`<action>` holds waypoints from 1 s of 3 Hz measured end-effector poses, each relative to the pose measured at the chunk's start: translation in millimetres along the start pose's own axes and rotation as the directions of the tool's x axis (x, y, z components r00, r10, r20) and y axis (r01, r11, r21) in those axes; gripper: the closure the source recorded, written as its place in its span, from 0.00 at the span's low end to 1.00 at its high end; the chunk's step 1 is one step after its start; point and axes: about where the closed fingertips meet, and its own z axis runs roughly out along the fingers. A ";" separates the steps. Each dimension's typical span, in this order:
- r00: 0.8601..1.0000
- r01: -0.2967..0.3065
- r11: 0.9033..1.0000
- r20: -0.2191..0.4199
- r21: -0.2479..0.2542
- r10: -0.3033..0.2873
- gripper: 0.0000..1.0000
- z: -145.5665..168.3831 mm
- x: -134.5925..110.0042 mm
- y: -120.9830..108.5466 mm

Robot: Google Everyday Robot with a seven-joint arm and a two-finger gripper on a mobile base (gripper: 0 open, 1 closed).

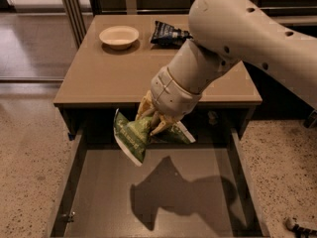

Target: Place green jalapeno chip bag into top drawer

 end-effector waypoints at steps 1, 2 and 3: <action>1.000 0.004 0.998 -0.022 -0.056 -0.005 1.00 23.7 18.4 13.3; 1.000 0.004 0.998 -0.022 -0.057 -0.005 1.00 23.8 18.4 13.4; 0.999 0.008 0.997 -0.030 -0.077 -0.011 1.00 30.6 16.7 16.7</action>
Offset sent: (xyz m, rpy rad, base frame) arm 0.0001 -0.0053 -0.0283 -0.0451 0.0183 0.0199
